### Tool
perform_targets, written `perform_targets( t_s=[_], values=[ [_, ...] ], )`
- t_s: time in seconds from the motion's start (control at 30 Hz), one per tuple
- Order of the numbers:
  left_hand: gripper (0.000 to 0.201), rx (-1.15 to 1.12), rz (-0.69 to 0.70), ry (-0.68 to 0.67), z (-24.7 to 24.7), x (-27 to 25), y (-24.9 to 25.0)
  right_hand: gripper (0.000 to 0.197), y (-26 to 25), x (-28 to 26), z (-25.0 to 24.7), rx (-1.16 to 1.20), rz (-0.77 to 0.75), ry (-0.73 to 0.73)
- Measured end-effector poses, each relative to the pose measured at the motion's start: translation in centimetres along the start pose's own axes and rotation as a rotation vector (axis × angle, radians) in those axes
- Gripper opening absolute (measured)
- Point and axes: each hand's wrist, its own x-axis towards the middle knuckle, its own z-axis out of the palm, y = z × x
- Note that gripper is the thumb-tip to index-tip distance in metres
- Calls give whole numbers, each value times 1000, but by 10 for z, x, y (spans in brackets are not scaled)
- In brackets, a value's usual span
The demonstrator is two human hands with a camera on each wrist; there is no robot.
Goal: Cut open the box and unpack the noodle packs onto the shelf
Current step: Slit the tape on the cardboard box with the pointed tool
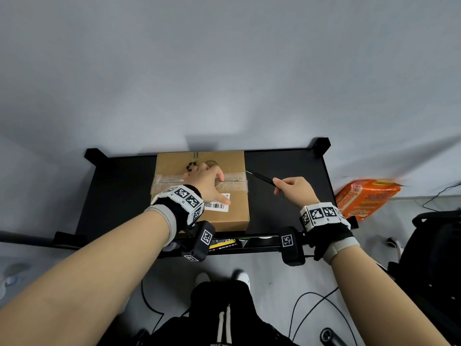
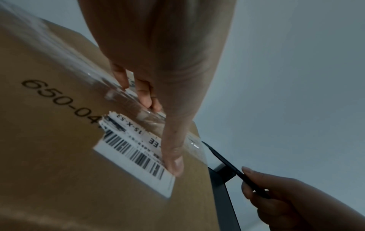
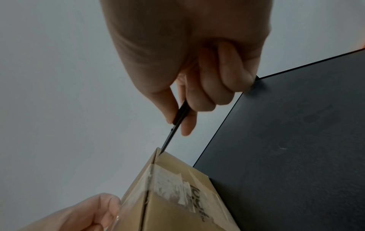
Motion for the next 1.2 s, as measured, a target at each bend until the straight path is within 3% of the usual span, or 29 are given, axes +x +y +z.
perform_targets(
  t_s=[0.3, 0.6, 0.8, 0.87, 1.0, 1.1, 1.2],
  values=[
    [62, -24, -16, -1, 0, 4, 0, 39, 3, -5, -5, 1, -19, -55],
    [63, -22, -10, -3, -2, 6, 0, 39, 34, -19, 0, -3, -35, -226],
    [60, -27, 10, -8, -4, 4, 0, 42, 44, -24, -46, 130, 13, -40],
    [52, -45, 21, 9, -6, 2, 0, 38, 26, -24, -41, 286, -44, -87],
    [33, -375, 144, 139, -8, -9, 5, 28, -25, -28, -3, 536, -180, -331],
    [47, -761, 213, 50, -14, -23, 2, 28, -62, -30, 31, 596, -202, -533],
    [48, -1041, 239, -103, -22, -33, -14, 31, -94, -34, 61, 666, -209, -620]
  ],
)
